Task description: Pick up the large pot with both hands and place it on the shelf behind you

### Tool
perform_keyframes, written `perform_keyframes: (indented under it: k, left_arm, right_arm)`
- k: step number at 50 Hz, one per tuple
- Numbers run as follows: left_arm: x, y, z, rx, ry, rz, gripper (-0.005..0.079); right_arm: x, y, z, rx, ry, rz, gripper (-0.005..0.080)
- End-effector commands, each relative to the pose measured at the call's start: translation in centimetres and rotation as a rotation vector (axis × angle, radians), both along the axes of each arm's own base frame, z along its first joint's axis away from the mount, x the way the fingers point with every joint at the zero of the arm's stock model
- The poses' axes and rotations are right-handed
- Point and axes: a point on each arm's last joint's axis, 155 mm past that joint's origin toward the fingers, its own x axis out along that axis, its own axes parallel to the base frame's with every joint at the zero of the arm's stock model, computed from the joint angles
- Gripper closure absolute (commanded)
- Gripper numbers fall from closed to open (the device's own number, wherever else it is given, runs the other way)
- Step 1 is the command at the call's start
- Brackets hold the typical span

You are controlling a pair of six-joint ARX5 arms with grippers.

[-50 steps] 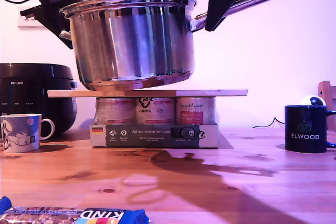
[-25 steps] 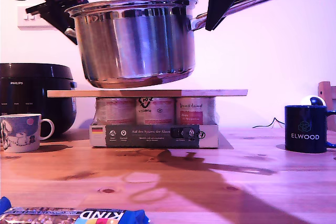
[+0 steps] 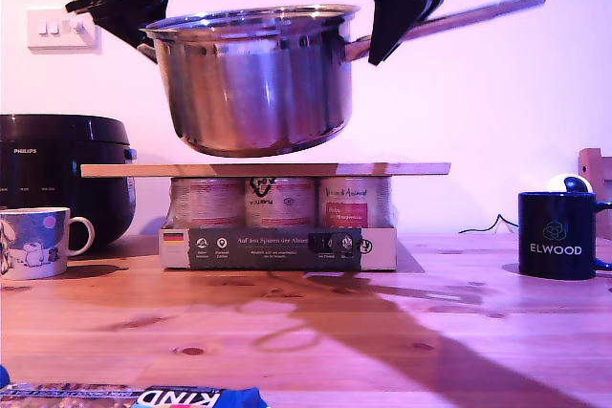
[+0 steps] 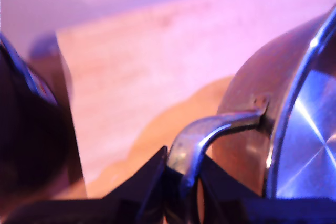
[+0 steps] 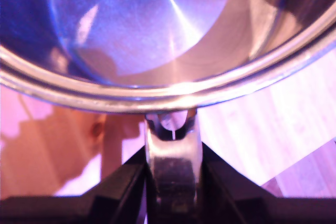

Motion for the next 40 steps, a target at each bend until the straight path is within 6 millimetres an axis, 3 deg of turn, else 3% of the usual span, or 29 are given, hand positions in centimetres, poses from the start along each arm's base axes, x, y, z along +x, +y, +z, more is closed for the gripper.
perform_keyframes:
  k: [1,21,30,40]
  left_arm:
    - [0.3,-1.7,3.7,-0.061,-0.102,-0.017,0.0766]
    - [4.3,-1.5,4.9,-0.081,-0.243,0.024,0.0766]
    - [5.6,-1.8,2.4,-0.080,-0.210,0.029,0.0766]
    - [6.3,-2.0,-0.6,-0.071,-0.148,0.033,0.0766]
  right_arm:
    - [2.1,1.0,8.1,0.192,-0.190,-0.066,0.0765]
    - [6.6,1.0,10.2,0.298,-0.326,-0.177,0.0765]
    - [7.8,-0.5,10.3,0.310,-0.342,-0.223,0.0765]
    - [8.2,-2.1,7.2,0.261,-0.253,-0.253,0.0765]
